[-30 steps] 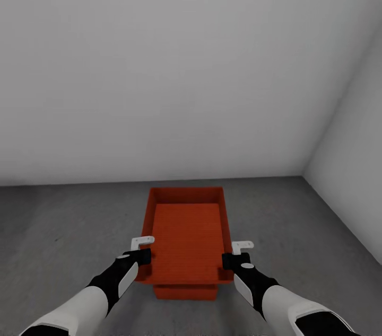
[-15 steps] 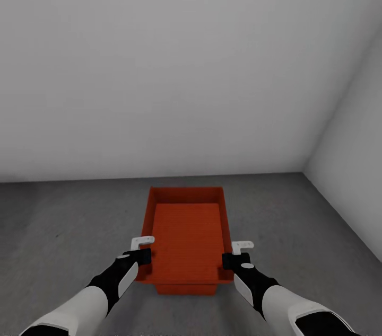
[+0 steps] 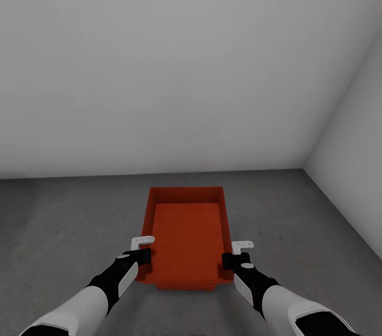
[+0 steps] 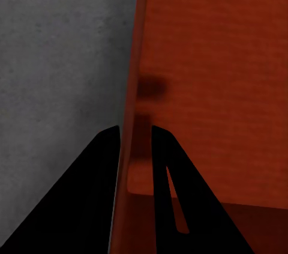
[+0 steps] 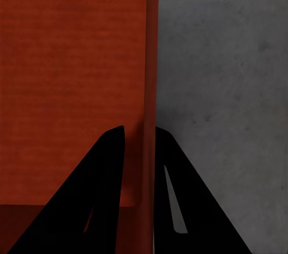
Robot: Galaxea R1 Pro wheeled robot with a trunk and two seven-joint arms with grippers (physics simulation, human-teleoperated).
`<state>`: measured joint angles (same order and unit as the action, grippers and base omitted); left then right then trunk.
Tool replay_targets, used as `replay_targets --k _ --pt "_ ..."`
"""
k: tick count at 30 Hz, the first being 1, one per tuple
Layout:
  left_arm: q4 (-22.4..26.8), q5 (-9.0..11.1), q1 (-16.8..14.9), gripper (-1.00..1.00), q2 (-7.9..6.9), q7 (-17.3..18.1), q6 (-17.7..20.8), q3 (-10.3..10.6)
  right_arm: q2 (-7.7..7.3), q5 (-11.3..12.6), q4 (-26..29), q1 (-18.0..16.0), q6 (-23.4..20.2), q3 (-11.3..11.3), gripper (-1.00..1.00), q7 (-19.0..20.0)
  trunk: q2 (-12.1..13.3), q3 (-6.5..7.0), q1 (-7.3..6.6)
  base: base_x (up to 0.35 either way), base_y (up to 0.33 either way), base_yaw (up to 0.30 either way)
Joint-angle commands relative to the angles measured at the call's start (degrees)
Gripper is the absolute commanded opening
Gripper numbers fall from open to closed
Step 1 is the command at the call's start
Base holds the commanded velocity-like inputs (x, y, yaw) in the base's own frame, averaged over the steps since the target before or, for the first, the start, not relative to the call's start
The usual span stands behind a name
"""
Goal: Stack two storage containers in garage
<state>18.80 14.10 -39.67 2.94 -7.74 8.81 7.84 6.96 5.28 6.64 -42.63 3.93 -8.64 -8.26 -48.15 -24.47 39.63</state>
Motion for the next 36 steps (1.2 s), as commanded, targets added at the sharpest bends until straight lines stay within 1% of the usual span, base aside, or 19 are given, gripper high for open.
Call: replay_targets --k 1,13,36 --pt "0.96 -0.83 -0.06 -1.00 -0.04 -4.21 0.22 -1.25 -0.02 0.87 -0.24 0.00 0.28 0.11 -1.00 -0.35 -0.05 -0.16 0.00 0.000 0.000 0.000" --pt "1.08 -0.83 -0.06 -1.00 -0.04 -4.21 0.19 -1.25 -0.06 0.78 -0.22 0.00 0.35 0.13 -1.00 -0.41 -0.05 -1.18 0.00 0.000 0.000 0.000" --pt "1.19 -0.83 -0.06 -1.00 -0.04 -4.21 0.15 -1.25 -0.02 0.87 -0.24 0.00 0.19 0.11 -1.00 -0.36 -0.05 -1.24 0.00 0.000 0.000 0.000"
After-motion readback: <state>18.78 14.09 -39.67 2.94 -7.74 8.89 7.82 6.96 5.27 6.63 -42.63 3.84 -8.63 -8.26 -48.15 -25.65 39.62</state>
